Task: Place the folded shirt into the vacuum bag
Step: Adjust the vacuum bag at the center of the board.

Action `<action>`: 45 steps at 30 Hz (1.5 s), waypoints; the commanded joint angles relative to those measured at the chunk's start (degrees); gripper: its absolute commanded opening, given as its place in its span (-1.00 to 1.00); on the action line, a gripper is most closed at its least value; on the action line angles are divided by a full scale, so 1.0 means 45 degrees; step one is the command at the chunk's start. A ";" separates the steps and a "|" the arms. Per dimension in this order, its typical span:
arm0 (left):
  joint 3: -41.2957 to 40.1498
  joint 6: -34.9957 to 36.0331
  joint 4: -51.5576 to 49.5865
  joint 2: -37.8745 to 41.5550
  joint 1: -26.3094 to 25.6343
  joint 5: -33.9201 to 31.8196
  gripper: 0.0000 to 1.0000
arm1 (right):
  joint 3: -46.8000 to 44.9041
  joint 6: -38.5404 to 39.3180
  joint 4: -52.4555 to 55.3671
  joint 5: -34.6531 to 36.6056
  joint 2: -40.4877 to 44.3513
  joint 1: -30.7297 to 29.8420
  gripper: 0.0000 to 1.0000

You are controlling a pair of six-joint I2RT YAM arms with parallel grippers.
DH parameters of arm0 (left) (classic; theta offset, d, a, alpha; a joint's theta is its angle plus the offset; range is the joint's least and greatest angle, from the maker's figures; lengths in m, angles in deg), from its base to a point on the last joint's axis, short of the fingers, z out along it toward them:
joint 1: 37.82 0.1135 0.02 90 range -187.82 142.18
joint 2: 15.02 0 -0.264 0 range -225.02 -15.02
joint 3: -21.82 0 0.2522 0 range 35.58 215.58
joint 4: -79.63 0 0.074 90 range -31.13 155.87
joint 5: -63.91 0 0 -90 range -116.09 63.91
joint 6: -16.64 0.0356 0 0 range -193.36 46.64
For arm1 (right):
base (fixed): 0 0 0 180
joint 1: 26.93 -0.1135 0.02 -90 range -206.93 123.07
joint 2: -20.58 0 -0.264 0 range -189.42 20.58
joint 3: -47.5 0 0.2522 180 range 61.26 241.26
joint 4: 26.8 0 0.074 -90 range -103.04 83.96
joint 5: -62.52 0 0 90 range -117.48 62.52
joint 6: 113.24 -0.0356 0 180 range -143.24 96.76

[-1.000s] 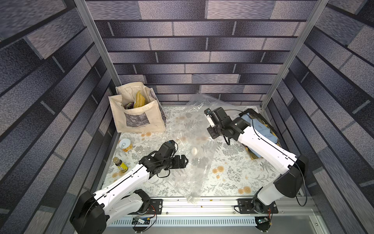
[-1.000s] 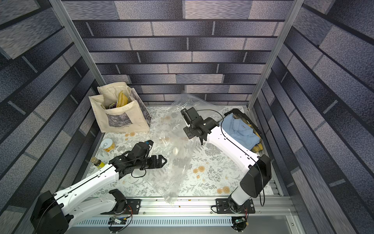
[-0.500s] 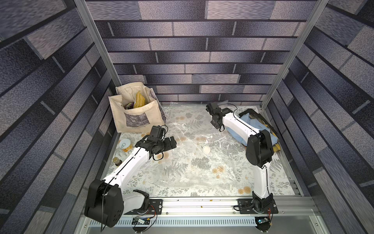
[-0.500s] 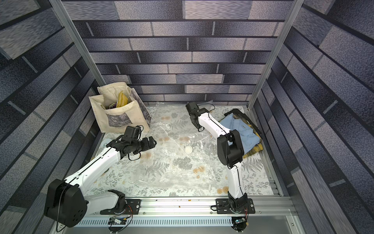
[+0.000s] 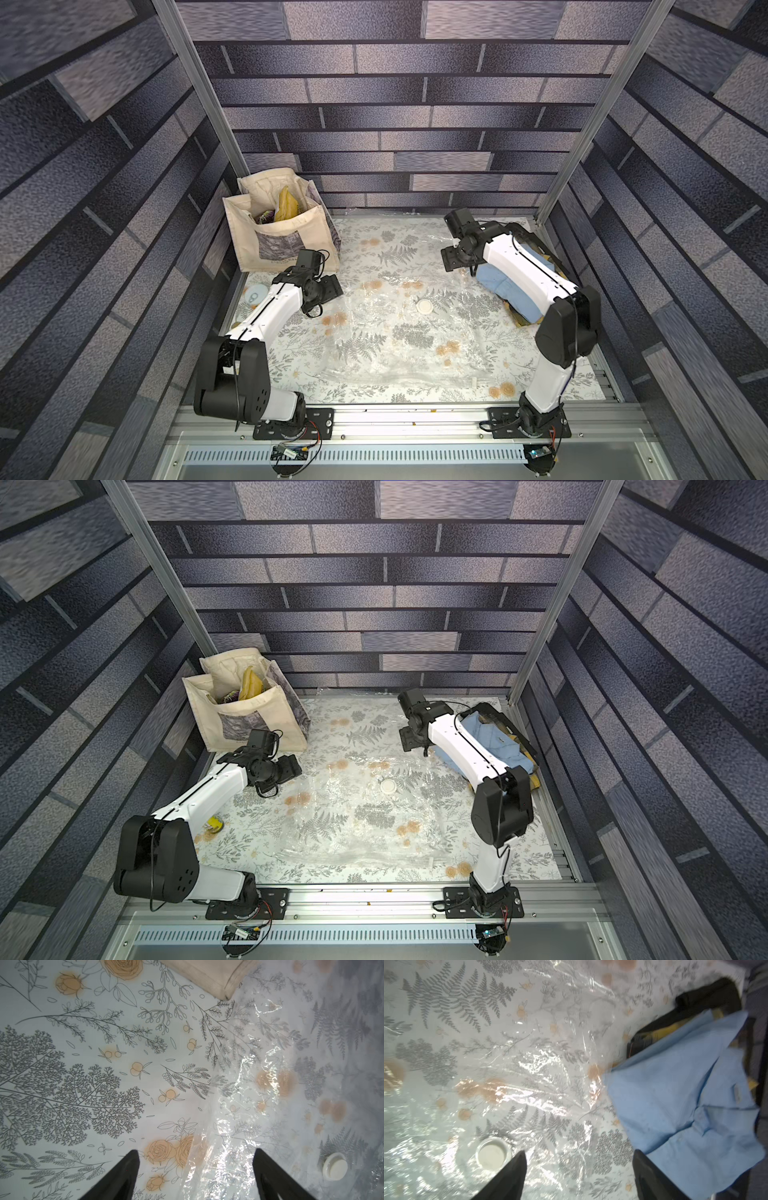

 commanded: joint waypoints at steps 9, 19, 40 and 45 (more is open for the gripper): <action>0.0336 0.0336 0.0626 -0.1954 -0.0525 0.0576 0.51 | -0.5220 -0.3574 -0.2836 -0.3477 0.0814 0.1684 0.18; 0.0062 0.0188 0.1037 -0.2173 -0.0841 0.0861 -0.25 | -0.5405 -0.3174 -0.3343 -0.2681 -0.0761 0.1745 -0.18; -0.0733 0.0295 -0.1851 0.1705 -0.0773 -0.1674 -0.24 | -0.3476 -0.4049 -0.3533 -0.3181 -0.1676 0.0217 -0.53; 0.0666 0.0296 -0.3534 0.2512 -0.0909 -0.2398 0.16 | -0.3726 -0.3502 -0.1420 -0.2184 0.1200 0.1080 0.19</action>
